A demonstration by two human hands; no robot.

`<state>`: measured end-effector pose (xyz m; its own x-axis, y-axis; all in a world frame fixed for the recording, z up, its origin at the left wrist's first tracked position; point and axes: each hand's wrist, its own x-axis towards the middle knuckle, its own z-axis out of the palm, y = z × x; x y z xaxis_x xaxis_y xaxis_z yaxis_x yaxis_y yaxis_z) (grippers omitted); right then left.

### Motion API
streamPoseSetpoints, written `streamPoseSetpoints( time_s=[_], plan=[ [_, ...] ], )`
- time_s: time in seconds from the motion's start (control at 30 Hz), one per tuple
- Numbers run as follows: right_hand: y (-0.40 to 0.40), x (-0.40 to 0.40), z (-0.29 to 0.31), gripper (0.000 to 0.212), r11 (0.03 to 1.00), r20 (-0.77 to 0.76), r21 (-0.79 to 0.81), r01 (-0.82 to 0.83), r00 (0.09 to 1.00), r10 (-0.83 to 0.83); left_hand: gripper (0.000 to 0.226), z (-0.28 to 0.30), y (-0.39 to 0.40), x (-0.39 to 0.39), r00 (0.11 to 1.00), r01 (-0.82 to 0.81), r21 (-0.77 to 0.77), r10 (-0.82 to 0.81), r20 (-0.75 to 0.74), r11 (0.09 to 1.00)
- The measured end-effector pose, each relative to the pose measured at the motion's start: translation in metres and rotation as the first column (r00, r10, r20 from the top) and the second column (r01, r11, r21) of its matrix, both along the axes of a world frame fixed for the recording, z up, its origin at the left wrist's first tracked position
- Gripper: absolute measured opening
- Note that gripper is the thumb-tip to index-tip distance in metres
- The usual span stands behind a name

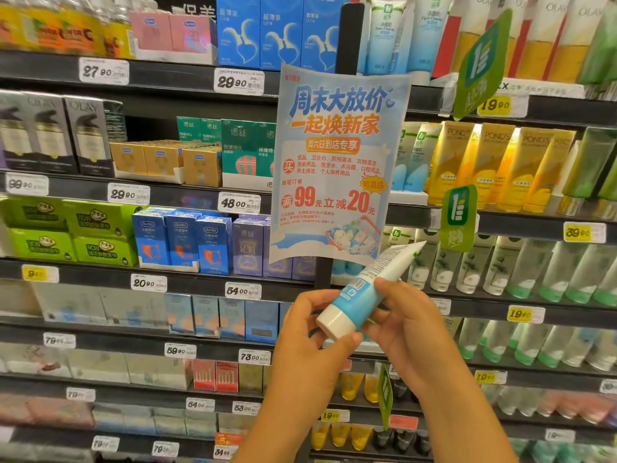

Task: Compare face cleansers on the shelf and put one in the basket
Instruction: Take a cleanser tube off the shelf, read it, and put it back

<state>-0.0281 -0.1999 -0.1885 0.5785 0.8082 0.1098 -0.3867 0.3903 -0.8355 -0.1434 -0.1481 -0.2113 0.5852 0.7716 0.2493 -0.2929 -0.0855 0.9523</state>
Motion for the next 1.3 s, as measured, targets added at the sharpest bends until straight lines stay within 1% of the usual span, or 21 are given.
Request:
streamPoseSetpoints(
  time_s=[0.13,0.23,0.33,0.4,0.47,0.53,0.57,0.63,0.67,0.73,0.77,0.87,0.93,1.0,1.07,1.13,1.17,1.3],
  plan=[
    [0.000,0.001,0.000,0.017,1.000,-0.046,0.016,0.005,0.999,-0.004,0.045,0.000,0.000,0.000,1.000,-0.008,0.035,0.008,-0.008,0.999],
    [-0.001,0.001,0.000,0.018,1.000,-0.017,0.011,-0.012,1.000,0.012,0.043,0.001,0.000,0.000,1.000,-0.009,0.027,0.010,-0.016,1.000],
    [-0.001,0.001,0.006,0.027,0.999,0.066,-0.003,-0.047,0.997,0.047,0.038,0.000,0.001,0.000,1.000,0.001,-0.049,-0.001,-0.007,0.999],
    [-0.001,0.002,0.010,0.029,0.998,0.084,-0.007,-0.056,0.995,0.056,0.035,-0.001,0.002,-0.001,0.999,0.044,-0.158,-0.040,0.030,0.986],
    [-0.001,0.004,0.012,0.025,0.998,0.070,-0.007,-0.057,0.996,0.057,0.043,0.000,0.003,-0.002,0.984,0.156,-0.331,-0.117,0.135,0.931],
    [-0.001,0.006,0.013,0.024,0.999,0.055,-0.008,-0.050,0.997,0.050,0.051,0.002,0.004,-0.002,0.951,0.273,-0.487,-0.158,0.264,0.830],
    [-0.001,0.006,0.012,0.023,0.999,0.057,-0.011,-0.050,0.997,0.050,0.051,0.003,0.003,-0.002,0.939,0.309,-0.534,-0.165,0.300,0.787],
    [-0.001,0.007,0.011,0.019,0.999,0.053,-0.019,-0.048,0.997,0.049,0.044,0.007,0.001,-0.004,0.926,0.357,-0.587,-0.195,0.323,0.727],
    [-0.001,0.007,0.010,0.018,0.999,0.044,-0.023,-0.049,0.998,0.050,0.035,0.010,0.001,-0.004,0.920,0.380,-0.603,-0.216,0.328,0.702],
    [0.000,0.007,0.008,0.026,0.998,0.032,-0.040,-0.045,0.998,0.046,0.020,0.014,-0.001,-0.005,0.898,0.431,-0.638,-0.237,0.370,0.638],
    [0.000,0.008,0.008,0.029,0.998,0.031,-0.056,-0.040,0.999,0.041,0.023,0.016,-0.001,-0.006,0.890,0.448,-0.657,-0.232,0.393,0.607],
    [0.000,0.008,0.007,0.031,0.995,0.022,-0.096,-0.029,0.999,0.031,0.040,0.019,-0.002,-0.005,0.875,0.477,-0.688,-0.226,0.427,0.547],
    [0.000,0.009,0.007,0.032,0.994,0.004,-0.103,-0.028,1.000,0.028,0.042,0.022,-0.004,-0.004,0.864,0.498,-0.695,-0.229,0.449,0.519],
    [-0.001,0.011,0.008,0.035,0.994,-0.007,-0.111,-0.024,1.000,0.023,0.039,0.023,-0.005,-0.002,0.862,0.502,-0.701,-0.229,0.451,0.507],
    [-0.003,0.013,0.008,0.038,0.993,-0.011,-0.121,-0.008,1.000,0.007,0.031,0.024,-0.006,0.001,0.855,0.516,-0.688,-0.255,0.452,0.510],
    [-0.007,0.017,0.010,0.037,0.993,-0.009,-0.121,0.005,1.000,-0.006,0.025,0.025,-0.009,0.004,0.846,0.531,-0.669,-0.284,0.450,0.521],
    [-0.010,0.019,0.011,0.034,0.993,-0.003,-0.115,0.008,1.000,-0.008,0.027,0.024,-0.010,0.006,0.849,0.527,-0.664,-0.291,0.442,0.531],
    [-0.025,0.028,0.016,0.032,0.996,0.064,-0.086,0.010,0.998,-0.005,0.039,0.021,-0.016,0.017,0.885,0.466,-0.612,-0.323,0.337,0.639]
  ],
)
